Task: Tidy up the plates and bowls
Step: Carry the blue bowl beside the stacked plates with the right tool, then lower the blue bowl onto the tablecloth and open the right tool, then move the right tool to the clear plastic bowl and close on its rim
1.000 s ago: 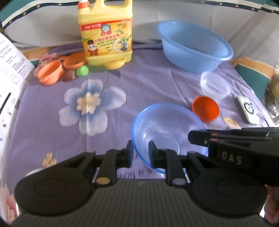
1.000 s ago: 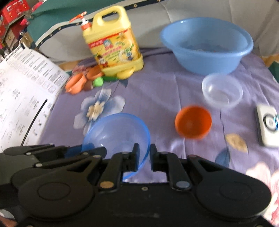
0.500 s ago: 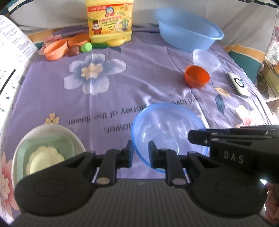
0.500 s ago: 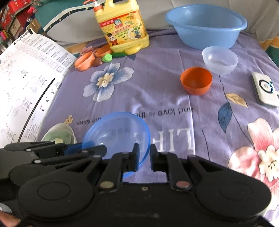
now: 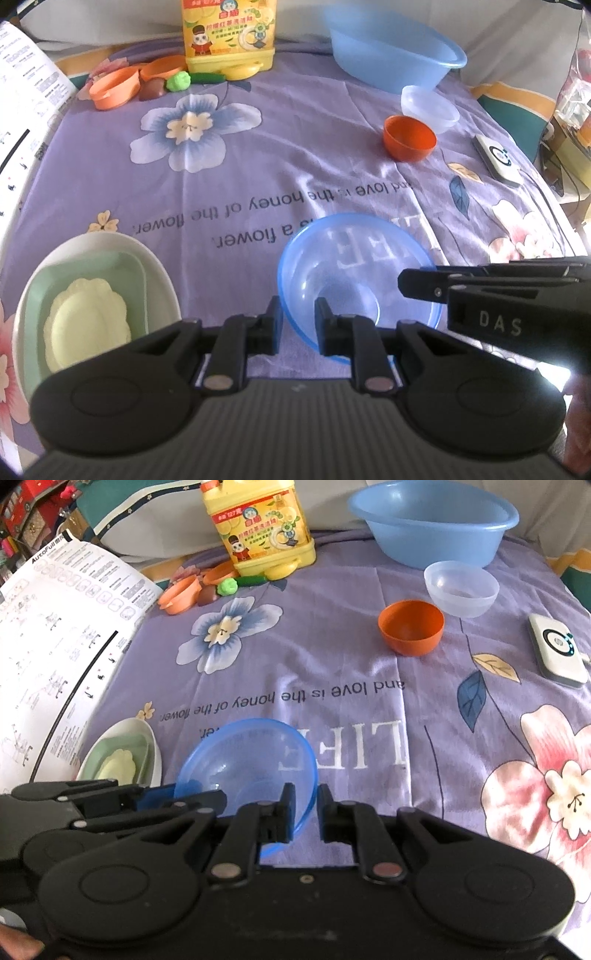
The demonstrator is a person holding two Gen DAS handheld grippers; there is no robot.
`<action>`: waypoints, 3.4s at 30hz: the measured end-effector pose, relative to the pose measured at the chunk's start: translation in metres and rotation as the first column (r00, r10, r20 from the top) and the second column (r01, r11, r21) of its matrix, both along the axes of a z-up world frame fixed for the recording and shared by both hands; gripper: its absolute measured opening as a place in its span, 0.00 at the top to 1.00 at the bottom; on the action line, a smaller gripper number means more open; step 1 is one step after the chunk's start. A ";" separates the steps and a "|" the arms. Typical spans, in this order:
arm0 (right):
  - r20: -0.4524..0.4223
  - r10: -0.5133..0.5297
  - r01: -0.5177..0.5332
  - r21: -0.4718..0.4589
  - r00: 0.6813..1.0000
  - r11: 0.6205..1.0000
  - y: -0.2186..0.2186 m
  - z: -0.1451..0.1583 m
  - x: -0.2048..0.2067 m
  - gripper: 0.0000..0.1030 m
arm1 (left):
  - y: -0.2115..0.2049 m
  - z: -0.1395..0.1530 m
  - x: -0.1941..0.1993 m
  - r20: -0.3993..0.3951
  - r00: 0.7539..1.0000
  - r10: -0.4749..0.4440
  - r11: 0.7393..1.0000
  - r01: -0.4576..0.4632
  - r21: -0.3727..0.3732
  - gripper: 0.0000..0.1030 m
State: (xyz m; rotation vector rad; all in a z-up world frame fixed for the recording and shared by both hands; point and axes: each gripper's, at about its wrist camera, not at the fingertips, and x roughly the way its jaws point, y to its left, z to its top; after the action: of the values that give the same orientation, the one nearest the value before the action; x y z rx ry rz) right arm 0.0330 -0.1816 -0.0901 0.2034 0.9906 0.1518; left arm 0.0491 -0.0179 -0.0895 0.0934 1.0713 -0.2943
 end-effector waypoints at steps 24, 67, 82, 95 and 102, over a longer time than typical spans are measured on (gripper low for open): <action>-0.042 -0.061 0.062 0.025 0.997 0.998 -0.010 -0.009 0.008 0.51 | 0.013 -0.003 0.005 0.037 0.996 0.086 0.993 -0.088 0.078 0.15; 0.120 -0.343 0.338 0.058 0.932 0.939 -0.147 0.029 0.045 0.03 | -0.091 0.044 0.114 0.181 0.984 0.005 0.996 -0.020 0.081 0.00; 0.112 -0.420 0.408 0.117 0.900 0.905 -0.217 0.011 0.121 0.05 | -0.167 0.011 0.183 0.113 0.993 -0.025 0.997 0.017 0.072 0.00; 0.096 -0.386 0.367 0.174 0.917 0.914 -0.223 -0.010 0.166 0.61 | -0.193 -0.016 0.212 0.003 0.999 0.046 0.999 -0.046 -0.020 0.33; 0.071 -0.360 0.344 0.169 0.930 0.924 -0.214 -0.024 0.181 0.84 | -0.202 -0.023 0.218 -0.017 1.000 0.023 0.999 -0.024 -0.046 0.64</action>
State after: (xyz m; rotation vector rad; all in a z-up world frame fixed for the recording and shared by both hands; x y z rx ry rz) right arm 0.2142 -0.3955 -0.1139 0.5075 0.8271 -0.0920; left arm 0.2676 -0.2195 -0.1125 0.0365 1.0809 -0.2990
